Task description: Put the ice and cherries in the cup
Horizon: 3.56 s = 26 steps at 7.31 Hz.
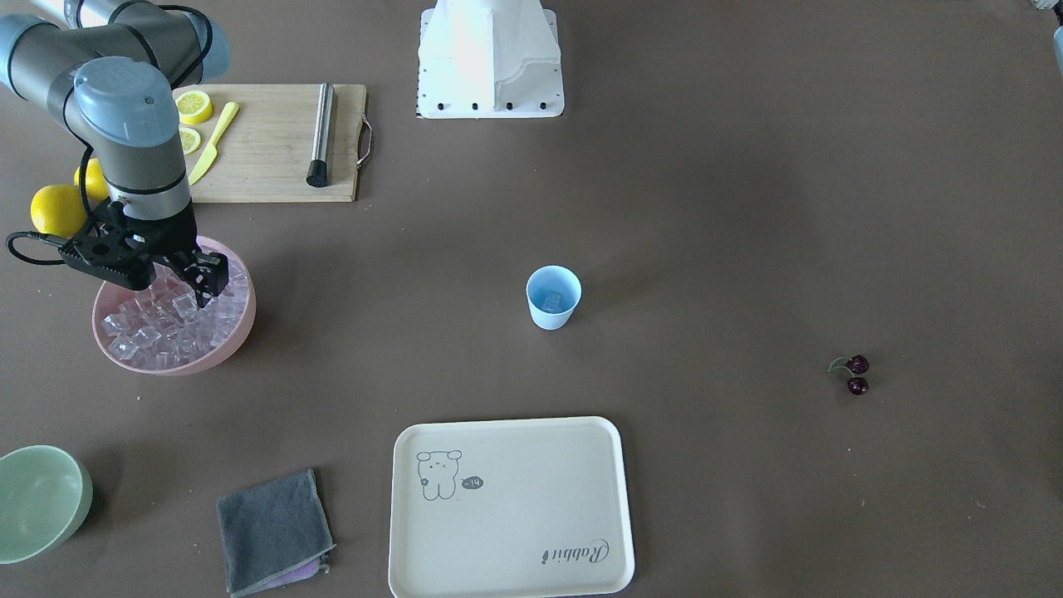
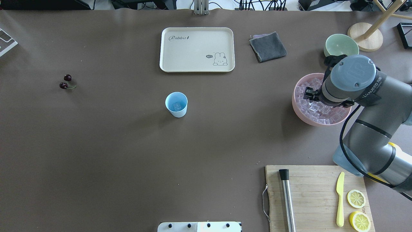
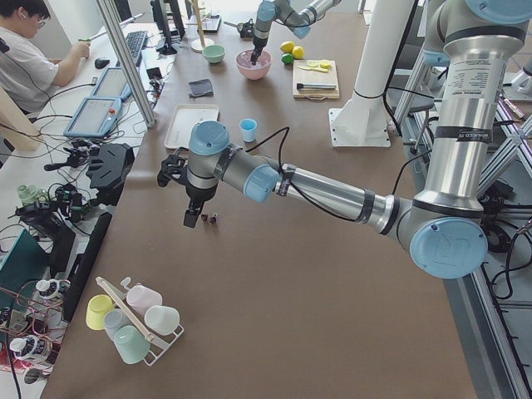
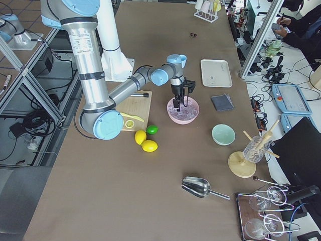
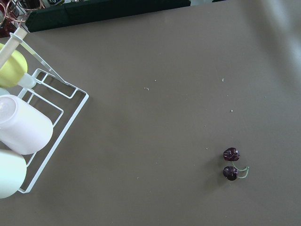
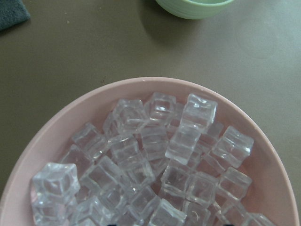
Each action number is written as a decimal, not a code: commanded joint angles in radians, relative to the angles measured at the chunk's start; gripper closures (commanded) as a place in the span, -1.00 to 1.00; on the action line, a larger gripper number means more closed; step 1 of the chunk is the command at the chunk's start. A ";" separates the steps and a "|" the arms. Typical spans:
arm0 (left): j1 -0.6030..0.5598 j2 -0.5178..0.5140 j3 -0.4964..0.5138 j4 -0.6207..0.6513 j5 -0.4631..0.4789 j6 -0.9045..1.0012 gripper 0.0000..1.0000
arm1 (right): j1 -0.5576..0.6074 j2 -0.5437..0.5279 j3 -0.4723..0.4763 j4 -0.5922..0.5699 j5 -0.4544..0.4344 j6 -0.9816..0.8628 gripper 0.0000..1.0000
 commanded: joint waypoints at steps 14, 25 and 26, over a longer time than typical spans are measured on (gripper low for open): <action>0.005 -0.002 0.001 -0.069 0.001 -0.060 -0.96 | 0.011 0.039 -0.075 -0.008 0.044 -0.019 1.00; 0.012 -0.002 0.004 -0.069 0.003 -0.057 -0.96 | 0.013 0.027 -0.052 -0.005 0.067 -0.045 -1.00; 0.012 -0.005 0.004 -0.069 0.003 -0.057 -0.96 | 0.010 0.027 -0.052 -0.005 0.068 -0.045 -0.87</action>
